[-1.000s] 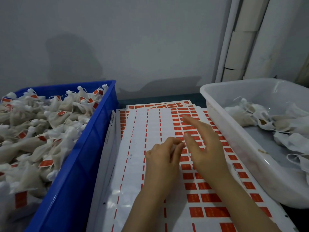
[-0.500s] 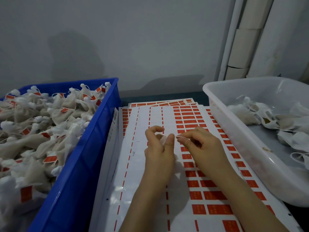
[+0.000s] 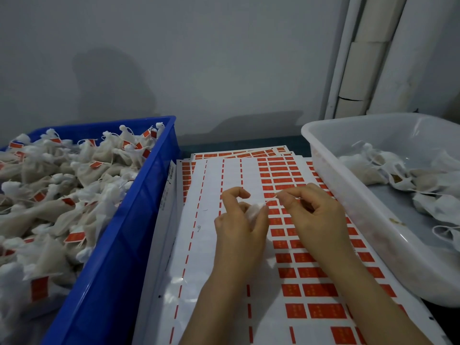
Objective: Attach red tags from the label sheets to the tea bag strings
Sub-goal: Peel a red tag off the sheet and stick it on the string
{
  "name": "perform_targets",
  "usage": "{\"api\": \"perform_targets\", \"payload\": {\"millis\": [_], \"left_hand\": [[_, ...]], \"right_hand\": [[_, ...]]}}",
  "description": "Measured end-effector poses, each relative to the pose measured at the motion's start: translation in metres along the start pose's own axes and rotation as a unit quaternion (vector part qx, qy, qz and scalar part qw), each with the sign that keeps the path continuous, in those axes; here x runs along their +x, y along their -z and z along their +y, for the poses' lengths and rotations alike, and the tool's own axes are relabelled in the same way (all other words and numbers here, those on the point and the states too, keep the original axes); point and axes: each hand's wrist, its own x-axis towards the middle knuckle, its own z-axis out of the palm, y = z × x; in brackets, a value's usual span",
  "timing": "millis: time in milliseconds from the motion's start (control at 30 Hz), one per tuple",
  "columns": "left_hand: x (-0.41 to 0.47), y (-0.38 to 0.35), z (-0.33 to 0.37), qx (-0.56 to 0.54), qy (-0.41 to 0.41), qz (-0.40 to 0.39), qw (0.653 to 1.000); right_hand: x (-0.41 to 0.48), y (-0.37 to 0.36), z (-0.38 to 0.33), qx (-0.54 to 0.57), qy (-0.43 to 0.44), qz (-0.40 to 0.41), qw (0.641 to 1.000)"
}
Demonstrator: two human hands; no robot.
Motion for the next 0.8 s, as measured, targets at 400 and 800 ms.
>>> {"api": "perform_targets", "payload": {"millis": [400, 800], "left_hand": [[0.001, 0.004, -0.010, 0.117, -0.002, 0.150, 0.982], [0.010, 0.013, -0.001, -0.220, 0.240, -0.014, 0.945]], "right_hand": [[-0.007, -0.006, -0.005, 0.048, 0.062, -0.011, 0.997], [-0.014, -0.011, -0.005, 0.007, 0.076, -0.232, 0.970]]}}
